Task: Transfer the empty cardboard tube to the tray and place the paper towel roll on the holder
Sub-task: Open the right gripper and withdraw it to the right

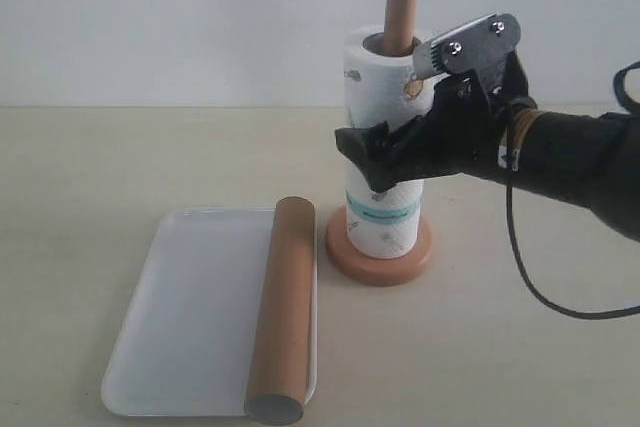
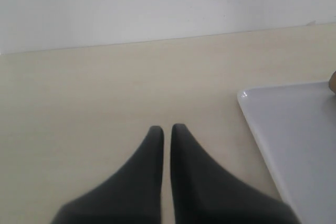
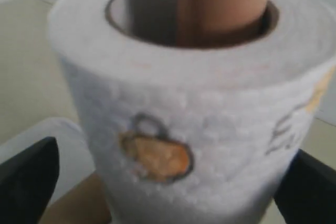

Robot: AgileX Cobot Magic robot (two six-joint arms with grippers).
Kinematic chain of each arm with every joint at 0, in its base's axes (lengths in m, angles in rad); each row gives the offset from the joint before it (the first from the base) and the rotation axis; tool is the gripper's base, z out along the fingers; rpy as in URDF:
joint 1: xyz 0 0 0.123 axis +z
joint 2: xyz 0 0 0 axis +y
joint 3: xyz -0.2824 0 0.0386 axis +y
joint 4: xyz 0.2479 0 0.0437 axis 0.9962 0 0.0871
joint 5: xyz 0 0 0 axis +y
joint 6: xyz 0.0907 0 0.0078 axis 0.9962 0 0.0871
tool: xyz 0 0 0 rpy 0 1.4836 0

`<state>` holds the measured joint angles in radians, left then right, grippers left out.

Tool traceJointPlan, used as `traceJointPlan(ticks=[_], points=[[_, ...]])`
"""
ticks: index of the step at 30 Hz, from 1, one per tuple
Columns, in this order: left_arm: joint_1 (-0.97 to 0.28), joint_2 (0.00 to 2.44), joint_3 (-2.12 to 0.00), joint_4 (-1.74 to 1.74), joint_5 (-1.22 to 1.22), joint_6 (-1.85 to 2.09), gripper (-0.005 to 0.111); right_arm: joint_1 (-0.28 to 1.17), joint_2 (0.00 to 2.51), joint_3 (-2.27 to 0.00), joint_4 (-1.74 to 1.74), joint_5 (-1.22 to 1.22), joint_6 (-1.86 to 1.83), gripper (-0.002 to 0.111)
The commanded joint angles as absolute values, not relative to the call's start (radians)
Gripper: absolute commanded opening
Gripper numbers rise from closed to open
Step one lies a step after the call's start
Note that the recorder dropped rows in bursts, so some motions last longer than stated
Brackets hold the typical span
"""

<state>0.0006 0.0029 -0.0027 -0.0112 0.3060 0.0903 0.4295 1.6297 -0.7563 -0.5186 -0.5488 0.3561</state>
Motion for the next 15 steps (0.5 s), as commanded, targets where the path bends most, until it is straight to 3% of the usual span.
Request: traceJointPlan(ticks=[1,9,15], points=[[0.003,0.0,0.0,-0.015,0.307,0.082,0.004,0.427,1.498,-0.756,-0.531,-0.32,0.34,0.104],[0.003,0.0,0.0,-0.015,0.307,0.082,0.004,0.427,1.349,-0.756,-0.531,-0.135,0.339,0.104],[0.003,0.0,0.0,-0.015,0.307,0.082,0.004,0.427,1.186,-0.752,-0.529,0.176,0.353,0.104]])
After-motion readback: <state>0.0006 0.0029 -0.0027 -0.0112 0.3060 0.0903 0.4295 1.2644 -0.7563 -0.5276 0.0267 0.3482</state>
